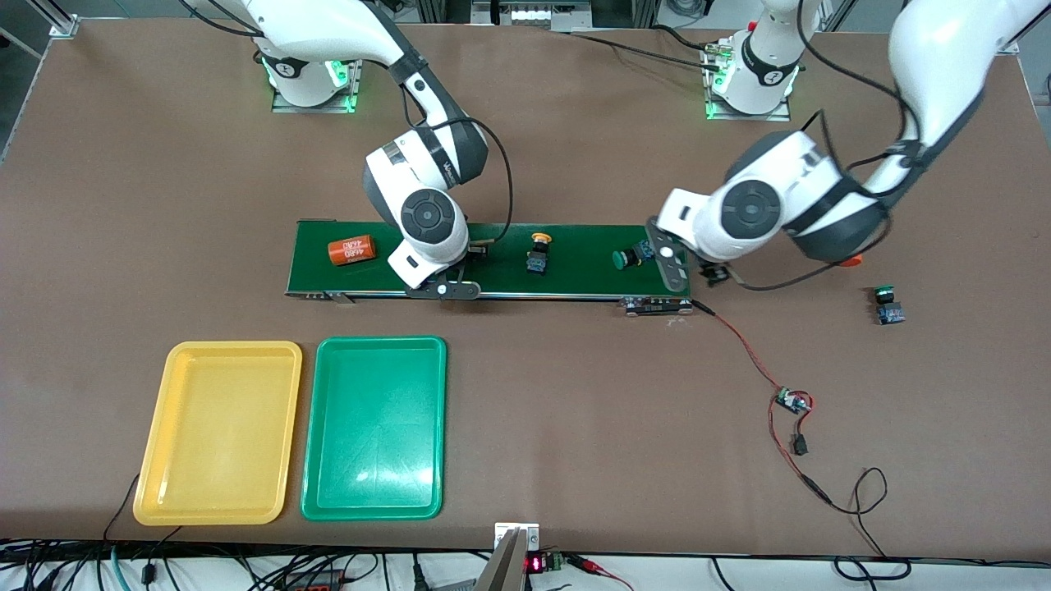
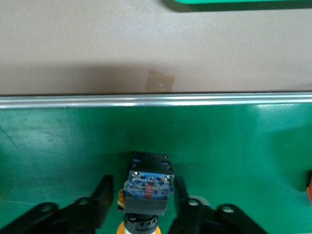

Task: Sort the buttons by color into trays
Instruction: 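Release the green button on the belt while the right gripper grasps a yellow button, then carry the yellow button to the yellow tray while the left gripper withdraws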

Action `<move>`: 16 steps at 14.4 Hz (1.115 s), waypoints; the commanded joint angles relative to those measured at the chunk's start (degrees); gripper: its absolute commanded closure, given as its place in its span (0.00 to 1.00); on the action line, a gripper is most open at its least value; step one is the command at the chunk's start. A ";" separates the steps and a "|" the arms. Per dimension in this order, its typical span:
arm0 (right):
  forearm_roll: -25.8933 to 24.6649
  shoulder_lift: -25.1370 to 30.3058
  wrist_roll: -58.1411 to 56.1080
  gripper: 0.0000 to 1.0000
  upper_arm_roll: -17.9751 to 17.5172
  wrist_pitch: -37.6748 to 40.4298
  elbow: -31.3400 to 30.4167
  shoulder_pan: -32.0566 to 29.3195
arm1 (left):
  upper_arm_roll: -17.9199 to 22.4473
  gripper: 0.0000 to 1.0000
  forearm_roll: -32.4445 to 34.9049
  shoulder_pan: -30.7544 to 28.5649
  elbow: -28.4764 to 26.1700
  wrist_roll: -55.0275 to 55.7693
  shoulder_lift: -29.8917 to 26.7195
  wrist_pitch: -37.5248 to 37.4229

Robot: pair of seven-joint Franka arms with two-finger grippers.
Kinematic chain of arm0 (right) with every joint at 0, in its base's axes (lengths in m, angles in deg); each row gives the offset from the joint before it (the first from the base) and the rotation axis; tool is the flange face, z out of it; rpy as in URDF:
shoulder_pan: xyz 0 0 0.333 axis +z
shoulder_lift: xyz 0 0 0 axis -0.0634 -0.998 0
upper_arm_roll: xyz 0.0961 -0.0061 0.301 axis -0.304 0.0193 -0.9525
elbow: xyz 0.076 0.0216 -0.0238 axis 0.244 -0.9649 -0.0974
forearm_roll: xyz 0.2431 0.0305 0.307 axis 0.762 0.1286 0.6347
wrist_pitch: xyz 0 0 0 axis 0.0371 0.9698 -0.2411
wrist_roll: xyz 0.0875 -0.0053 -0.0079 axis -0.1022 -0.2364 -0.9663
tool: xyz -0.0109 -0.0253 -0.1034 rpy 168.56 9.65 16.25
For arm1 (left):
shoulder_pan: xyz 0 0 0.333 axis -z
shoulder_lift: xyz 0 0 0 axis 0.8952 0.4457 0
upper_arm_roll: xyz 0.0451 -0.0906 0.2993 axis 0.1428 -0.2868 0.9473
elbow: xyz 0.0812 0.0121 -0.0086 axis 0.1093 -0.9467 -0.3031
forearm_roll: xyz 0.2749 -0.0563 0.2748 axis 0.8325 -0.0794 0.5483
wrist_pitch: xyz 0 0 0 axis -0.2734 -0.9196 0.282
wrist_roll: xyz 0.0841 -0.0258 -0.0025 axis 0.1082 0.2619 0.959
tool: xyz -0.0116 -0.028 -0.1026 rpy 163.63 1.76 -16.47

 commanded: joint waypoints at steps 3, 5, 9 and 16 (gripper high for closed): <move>1.14 -0.28 1.27 0.91 0.56 -0.06 1.24 -0.26 | -0.80 0.00 0.52 -3.27 7.78 17.64 -0.49 -7.36; 0.70 -0.19 0.57 0.95 0.83 0.64 3.86 -0.87 | -0.19 0.00 1.13 -3.63 12.16 23.99 -0.49 -11.48; 0.52 -0.28 -0.48 1.00 4.08 0.65 8.43 -5.43 | 2.10 0.00 2.80 -3.71 19.20 24.19 -0.23 -17.47; -2.28 -6.33 -16.72 1.00 4.26 -0.06 18.55 -20.54 | 36.94 0.00 -10.82 10.15 16.79 23.84 -10.15 -9.86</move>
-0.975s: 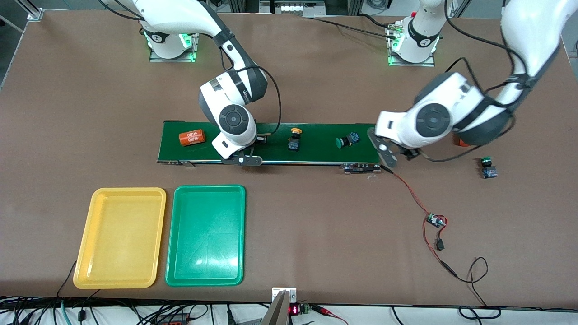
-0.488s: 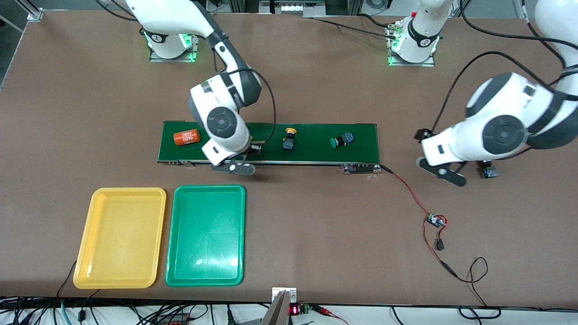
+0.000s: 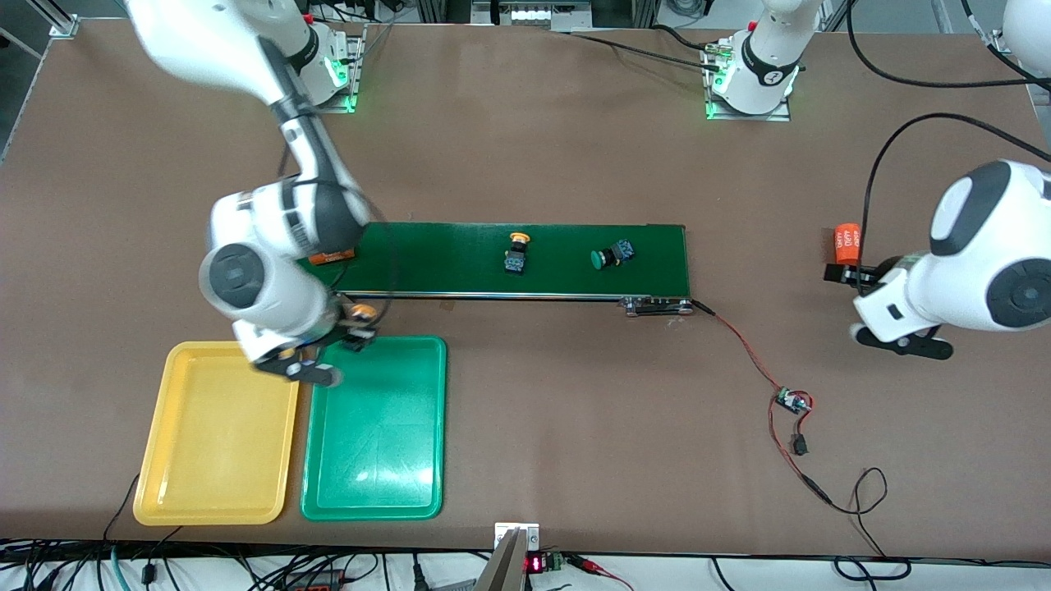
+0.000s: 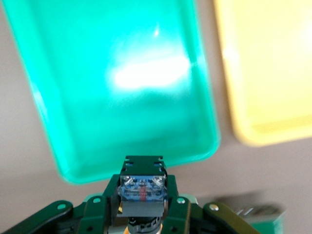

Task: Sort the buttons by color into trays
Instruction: 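Carry the yellow button to the yellow tray while the left gripper withdraws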

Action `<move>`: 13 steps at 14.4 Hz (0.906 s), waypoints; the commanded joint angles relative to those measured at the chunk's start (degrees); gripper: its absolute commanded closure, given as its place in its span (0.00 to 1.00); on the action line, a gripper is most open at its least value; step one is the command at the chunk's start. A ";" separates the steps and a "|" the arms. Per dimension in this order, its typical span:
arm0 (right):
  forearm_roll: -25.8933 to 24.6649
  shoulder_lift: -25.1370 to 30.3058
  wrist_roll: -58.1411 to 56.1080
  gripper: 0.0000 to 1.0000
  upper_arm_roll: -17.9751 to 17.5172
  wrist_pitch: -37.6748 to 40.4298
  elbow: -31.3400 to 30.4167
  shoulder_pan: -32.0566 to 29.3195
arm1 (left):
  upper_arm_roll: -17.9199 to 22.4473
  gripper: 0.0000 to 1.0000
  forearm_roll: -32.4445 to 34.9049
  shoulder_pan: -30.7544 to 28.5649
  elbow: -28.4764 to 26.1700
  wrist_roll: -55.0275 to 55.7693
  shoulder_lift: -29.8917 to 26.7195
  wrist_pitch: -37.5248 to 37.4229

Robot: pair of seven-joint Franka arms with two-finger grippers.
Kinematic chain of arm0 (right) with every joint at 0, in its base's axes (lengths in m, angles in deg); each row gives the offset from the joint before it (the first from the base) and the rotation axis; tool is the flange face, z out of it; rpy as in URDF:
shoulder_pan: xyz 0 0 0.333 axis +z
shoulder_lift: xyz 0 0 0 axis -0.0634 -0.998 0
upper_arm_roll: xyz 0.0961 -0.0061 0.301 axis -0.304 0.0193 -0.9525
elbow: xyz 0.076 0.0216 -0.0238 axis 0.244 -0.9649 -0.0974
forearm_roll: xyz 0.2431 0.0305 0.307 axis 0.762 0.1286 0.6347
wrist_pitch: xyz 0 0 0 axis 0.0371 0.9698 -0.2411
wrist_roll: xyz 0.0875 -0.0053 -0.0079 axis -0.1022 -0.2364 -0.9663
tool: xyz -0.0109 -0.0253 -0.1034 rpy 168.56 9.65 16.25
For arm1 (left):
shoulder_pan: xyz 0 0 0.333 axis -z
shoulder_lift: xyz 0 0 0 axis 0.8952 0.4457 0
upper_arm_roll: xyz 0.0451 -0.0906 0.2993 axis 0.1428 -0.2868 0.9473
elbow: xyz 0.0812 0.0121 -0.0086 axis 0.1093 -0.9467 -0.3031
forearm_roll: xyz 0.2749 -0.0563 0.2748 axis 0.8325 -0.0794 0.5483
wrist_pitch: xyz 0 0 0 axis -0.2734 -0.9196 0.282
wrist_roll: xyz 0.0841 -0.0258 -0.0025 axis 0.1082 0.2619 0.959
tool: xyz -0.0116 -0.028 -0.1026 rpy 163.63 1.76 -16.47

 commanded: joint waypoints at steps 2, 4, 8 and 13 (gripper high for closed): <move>-4.60 -7.25 -11.00 1.00 -0.77 -3.33 6.53 -5.78 | 17.79 0.00 -3.00 9.09 -8.32 0.11 -5.64 12.47; -9.77 -10.77 -16.63 1.00 -0.51 -7.73 6.54 -8.06 | 23.34 0.00 -3.09 10.24 -12.37 -0.68 -6.78 20.92; -13.14 -12.63 -24.81 1.00 -0.51 -10.56 6.45 -11.23 | 32.32 0.00 -3.53 10.16 -21.15 -8.94 -6.79 40.77; -12.61 -13.07 -27.38 0.00 -0.51 -15.22 6.10 -12.29 | 32.86 0.00 -6.96 7.08 -27.42 -9.21 -5.56 49.15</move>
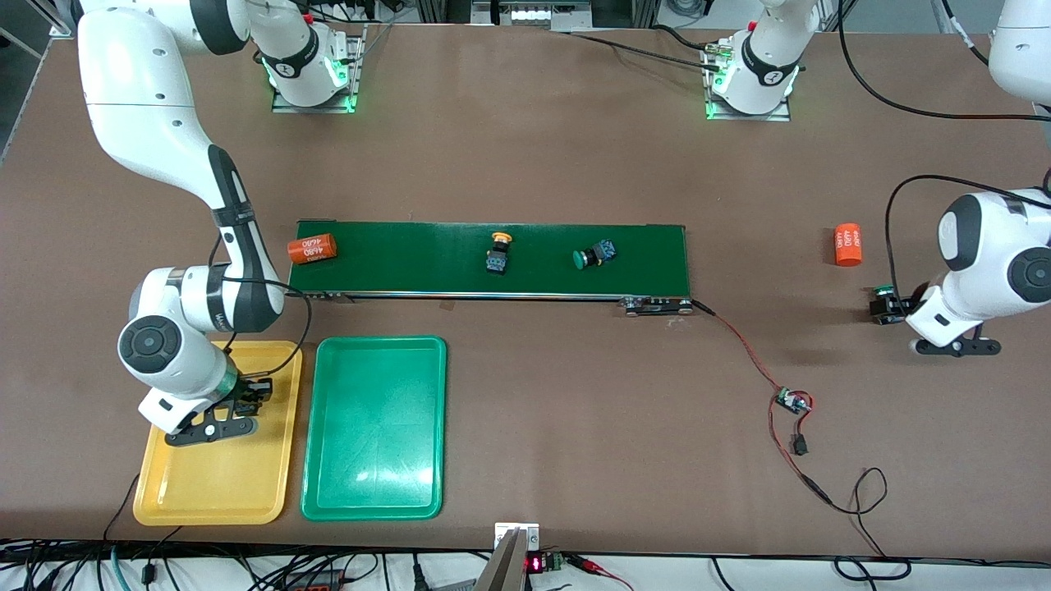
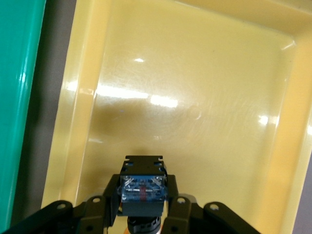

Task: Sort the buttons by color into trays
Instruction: 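Release the yellow button in the yellow tray and raise the right gripper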

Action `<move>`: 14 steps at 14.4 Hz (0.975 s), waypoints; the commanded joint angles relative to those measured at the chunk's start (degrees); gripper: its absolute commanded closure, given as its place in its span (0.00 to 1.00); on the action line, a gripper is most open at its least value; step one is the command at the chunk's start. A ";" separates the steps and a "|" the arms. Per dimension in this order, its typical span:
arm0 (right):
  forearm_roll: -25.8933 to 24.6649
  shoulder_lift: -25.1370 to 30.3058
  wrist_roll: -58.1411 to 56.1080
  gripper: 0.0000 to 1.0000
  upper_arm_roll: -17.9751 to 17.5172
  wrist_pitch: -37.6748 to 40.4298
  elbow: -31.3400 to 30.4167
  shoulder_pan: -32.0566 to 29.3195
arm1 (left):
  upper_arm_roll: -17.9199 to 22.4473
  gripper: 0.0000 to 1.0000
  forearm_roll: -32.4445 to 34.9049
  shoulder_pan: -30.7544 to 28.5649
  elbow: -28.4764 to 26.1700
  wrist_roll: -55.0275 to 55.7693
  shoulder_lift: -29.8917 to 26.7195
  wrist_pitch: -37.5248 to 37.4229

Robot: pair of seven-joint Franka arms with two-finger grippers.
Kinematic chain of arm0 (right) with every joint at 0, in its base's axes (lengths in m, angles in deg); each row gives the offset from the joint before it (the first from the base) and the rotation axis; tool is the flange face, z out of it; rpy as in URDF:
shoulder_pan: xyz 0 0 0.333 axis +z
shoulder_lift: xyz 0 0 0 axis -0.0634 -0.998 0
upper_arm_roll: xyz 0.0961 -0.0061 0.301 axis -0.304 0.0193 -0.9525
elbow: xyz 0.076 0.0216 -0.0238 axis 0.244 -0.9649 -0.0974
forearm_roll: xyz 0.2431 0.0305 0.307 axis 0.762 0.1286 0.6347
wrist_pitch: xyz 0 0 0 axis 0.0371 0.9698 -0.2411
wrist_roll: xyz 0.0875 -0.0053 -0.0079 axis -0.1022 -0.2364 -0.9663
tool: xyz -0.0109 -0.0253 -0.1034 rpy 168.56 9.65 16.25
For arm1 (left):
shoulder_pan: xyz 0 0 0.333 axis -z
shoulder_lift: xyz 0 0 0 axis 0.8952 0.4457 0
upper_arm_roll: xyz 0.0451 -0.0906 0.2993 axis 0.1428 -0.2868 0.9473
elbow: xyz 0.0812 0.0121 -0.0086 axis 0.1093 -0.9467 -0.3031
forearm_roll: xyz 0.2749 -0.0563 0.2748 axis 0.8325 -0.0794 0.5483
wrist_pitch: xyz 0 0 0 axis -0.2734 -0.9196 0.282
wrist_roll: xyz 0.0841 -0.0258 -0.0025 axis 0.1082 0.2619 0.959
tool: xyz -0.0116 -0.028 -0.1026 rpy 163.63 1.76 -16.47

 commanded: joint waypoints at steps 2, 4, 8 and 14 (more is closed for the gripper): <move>-0.50 0.91 -0.58 0.00 -0.73 1.53 0.74 0.58 | 1.98 0.00 -2.14 -0.52 -2.57 -4.46 -0.14 5.28; 1.59 3.63 1.07 0.00 -1.08 7.31 0.64 0.76 | 2.60 0.03 -2.14 -0.60 -2.66 -5.27 1.27 7.83; 9.16 11.44 4.07 0.00 -3.97 21.46 -0.15 1.29 | 2.78 0.39 -3.01 -1.13 -2.92 -5.10 1.89 8.01; 9.25 23.14 21.01 0.00 -7.41 23.08 -13.41 9.27 | -1.67 0.77 -5.82 -0.60 -1.70 -4.39 -2.14 -0.83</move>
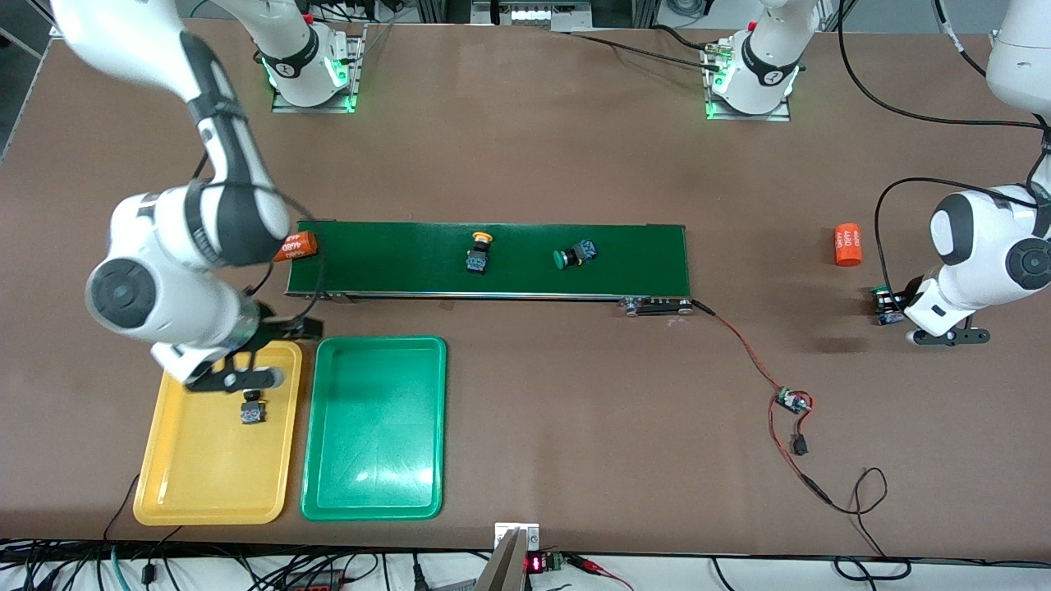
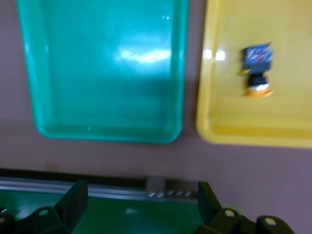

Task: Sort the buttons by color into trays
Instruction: 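Release the yellow button in the yellow tray and raise the right gripper, then grasp a belt button with the right gripper while the left gripper places another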

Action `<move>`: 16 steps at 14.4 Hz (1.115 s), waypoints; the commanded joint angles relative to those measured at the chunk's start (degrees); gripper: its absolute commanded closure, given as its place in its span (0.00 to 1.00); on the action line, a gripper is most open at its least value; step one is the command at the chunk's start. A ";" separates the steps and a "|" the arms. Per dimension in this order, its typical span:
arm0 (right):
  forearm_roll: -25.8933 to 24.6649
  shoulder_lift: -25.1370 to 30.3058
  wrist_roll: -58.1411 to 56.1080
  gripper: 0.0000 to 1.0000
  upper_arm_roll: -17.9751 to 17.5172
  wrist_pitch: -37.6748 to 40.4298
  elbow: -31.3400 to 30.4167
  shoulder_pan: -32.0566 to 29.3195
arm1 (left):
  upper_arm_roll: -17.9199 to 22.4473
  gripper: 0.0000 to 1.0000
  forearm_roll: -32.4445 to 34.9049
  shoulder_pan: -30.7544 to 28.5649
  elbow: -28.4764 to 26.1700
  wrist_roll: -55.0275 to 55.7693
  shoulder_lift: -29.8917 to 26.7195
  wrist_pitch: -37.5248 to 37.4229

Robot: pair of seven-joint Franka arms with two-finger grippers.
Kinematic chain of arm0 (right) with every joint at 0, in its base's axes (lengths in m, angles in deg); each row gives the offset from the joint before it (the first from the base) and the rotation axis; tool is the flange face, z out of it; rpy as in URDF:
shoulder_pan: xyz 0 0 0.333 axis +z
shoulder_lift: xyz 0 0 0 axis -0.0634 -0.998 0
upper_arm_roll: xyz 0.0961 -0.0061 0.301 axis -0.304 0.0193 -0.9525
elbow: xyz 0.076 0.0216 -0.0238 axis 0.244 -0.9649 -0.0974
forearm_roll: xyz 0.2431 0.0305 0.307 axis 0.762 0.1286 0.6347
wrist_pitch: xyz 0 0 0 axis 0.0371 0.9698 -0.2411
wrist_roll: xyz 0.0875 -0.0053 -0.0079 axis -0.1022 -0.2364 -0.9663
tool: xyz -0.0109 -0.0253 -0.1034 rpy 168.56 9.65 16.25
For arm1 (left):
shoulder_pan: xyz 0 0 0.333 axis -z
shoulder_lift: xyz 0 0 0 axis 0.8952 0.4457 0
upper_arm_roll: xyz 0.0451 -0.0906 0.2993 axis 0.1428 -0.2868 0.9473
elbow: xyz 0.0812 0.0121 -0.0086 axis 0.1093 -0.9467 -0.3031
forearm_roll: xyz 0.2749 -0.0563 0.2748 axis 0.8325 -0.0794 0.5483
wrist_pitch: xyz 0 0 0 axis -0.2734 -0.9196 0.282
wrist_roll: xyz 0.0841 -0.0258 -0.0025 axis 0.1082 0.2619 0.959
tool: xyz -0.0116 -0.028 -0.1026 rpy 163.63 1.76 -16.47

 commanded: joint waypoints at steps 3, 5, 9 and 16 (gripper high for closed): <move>0.52 5.76 16.08 0.00 0.06 -1.16 -8.96 12.00 | -8.15 0.77 -6.19 2.42 3.73 -0.99 -7.62 -16.21; 0.44 5.32 24.70 0.00 0.06 -1.60 -9.05 16.41 | -11.40 0.77 -10.48 3.75 5.84 -0.29 -8.77 -19.92; 0.52 3.92 28.51 0.00 0.06 -1.95 -9.75 20.46 | -17.82 0.77 -14.99 6.29 6.20 9.01 -9.56 -21.52; 0.52 -0.21 33.26 0.00 0.06 -10.64 -14.41 23.64 | -25.91 0.76 -15.16 16.85 4.45 29.07 -9.13 -20.82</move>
